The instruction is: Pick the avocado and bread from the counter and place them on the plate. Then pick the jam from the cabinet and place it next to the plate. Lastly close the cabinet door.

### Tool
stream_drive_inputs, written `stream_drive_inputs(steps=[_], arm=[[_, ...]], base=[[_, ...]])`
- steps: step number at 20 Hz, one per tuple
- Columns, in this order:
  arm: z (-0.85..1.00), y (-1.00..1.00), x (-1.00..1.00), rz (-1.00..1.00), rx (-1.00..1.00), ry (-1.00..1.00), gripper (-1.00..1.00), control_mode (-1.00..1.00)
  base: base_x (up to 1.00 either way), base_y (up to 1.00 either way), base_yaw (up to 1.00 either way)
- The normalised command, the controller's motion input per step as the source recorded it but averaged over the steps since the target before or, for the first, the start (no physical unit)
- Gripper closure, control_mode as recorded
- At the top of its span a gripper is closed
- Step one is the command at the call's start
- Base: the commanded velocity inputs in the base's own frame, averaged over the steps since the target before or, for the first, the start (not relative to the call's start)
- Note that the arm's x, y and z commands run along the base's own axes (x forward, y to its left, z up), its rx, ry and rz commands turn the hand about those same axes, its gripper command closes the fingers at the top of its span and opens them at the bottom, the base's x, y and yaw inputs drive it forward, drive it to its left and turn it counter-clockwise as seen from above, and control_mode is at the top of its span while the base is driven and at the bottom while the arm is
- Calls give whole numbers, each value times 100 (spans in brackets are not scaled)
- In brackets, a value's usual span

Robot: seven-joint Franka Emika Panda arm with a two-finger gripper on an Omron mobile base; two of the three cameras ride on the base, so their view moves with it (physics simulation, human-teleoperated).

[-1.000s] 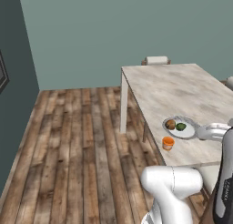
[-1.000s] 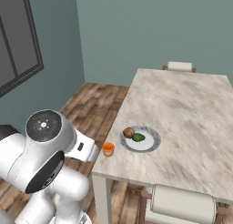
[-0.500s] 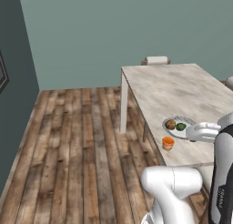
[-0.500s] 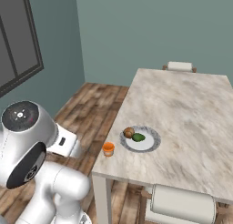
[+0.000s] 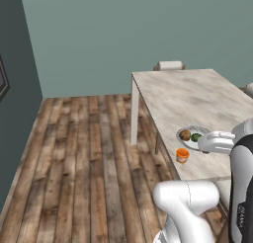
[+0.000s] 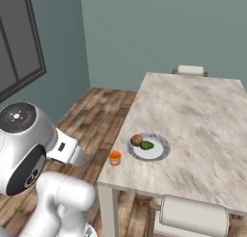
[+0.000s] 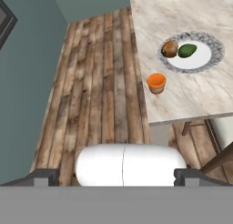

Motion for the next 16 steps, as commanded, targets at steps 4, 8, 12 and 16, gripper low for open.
stream_drive_inputs(steps=[4,8,12,16], arm=[[0,0,0,0,0,0,-100,-100],[0,0,0,0,0,0,-100,100],[0,0,0,0,0,0,-100,100],[0,0,0,0,0,0,-100,100]], base=[[0,0,0],[-2,0,0],[-30,0,0],[-60,0,0]])
